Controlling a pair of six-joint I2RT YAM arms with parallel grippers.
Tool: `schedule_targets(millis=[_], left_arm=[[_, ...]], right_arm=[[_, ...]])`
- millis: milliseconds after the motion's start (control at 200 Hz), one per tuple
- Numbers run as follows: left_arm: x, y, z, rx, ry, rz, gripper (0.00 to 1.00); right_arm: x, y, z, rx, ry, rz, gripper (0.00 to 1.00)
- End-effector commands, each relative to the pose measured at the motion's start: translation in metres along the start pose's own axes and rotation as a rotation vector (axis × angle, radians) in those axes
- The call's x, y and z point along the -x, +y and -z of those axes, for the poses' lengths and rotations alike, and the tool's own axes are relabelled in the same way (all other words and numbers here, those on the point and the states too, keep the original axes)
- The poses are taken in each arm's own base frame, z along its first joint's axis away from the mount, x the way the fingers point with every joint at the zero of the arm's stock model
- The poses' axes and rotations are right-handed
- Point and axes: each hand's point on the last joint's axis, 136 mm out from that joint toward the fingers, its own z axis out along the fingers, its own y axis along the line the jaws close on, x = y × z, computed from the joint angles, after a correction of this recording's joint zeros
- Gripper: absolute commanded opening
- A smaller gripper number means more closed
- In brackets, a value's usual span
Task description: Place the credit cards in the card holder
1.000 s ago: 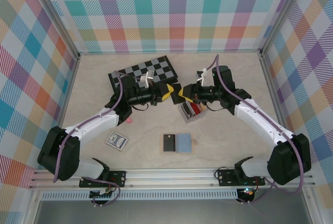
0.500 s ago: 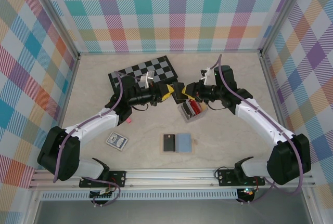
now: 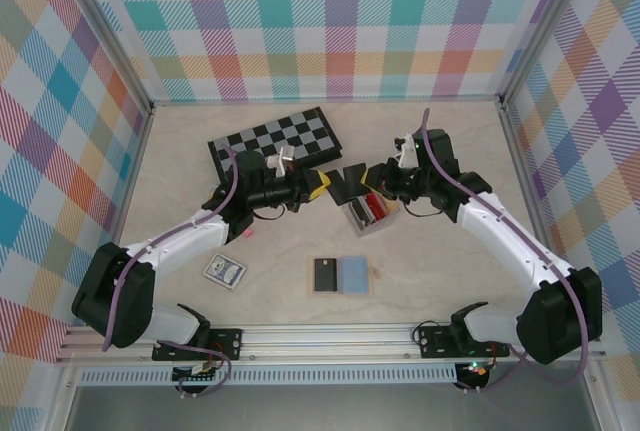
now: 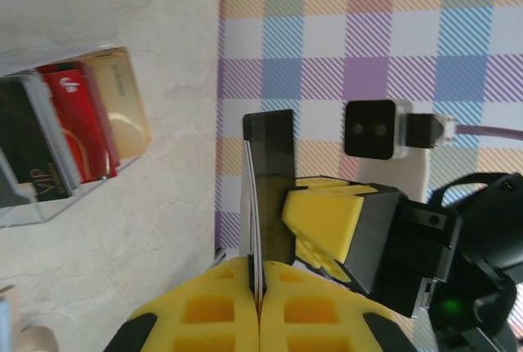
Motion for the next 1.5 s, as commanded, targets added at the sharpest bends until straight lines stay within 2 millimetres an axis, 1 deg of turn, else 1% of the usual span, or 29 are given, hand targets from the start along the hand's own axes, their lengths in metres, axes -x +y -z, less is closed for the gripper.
schedule_targets(millis=[0,120,225,315,400,435,505,620,765,875,1005,1050,1165,1300,1495], left_arm=[[0.008,-0.001,0.007,0.006,-0.048,0.011,0.0],[0.012,0.019,0.009,0.089,-0.083,0.066,0.0],[0.015,0.038,0.011,0.147,-0.111,0.135,0.0],[0.014,0.058,0.015,0.211,-0.139,0.245,0.0],[0.011,0.075,0.018,0.252,-0.163,0.362,0.0],[0.011,0.079,0.019,0.25,-0.174,0.393,0.0],[0.01,0.083,0.021,0.254,-0.185,0.445,0.0],[0.01,0.086,0.022,0.267,-0.19,0.481,0.0],[0.008,0.089,0.017,0.261,-0.17,0.502,0.0],[0.008,0.091,0.015,0.266,-0.159,0.487,0.0],[0.005,0.093,0.016,0.299,-0.142,0.426,0.0],[0.005,0.094,0.017,0.312,-0.139,0.398,0.0],[0.003,0.094,0.02,0.327,-0.133,0.362,0.0],[0.004,0.094,0.022,0.334,-0.137,0.355,0.0],[0.004,0.093,0.022,0.333,-0.135,0.344,0.0]], right_arm=[[-0.003,-0.026,0.005,-0.143,0.006,0.058,0.11],[-0.001,-0.041,0.003,-0.228,0.019,0.119,0.11],[-0.002,-0.048,-0.006,-0.265,0.068,0.214,0.11],[0.002,-0.06,-0.012,-0.332,0.08,0.3,0.08],[0.003,-0.065,-0.017,-0.354,0.082,0.376,0.08],[0.004,-0.067,-0.019,-0.365,0.082,0.403,0.08],[0.004,-0.068,-0.022,-0.374,0.076,0.449,0.06],[0.003,-0.067,-0.029,-0.363,0.051,0.5,0.04],[0.0,-0.068,-0.04,-0.364,0.04,0.56,0.03],[0.0,-0.071,-0.047,-0.389,0.019,0.598,0.03],[-0.002,-0.076,-0.054,-0.388,0.015,0.623,0.03],[-0.004,-0.079,-0.057,-0.388,0.029,0.626,0.03],[-0.01,-0.078,-0.063,-0.372,0.055,0.639,0.03],[-0.01,-0.087,-0.068,-0.409,0.059,0.643,0.03],[-0.017,-0.1,-0.078,-0.438,0.075,0.656,0.04]])
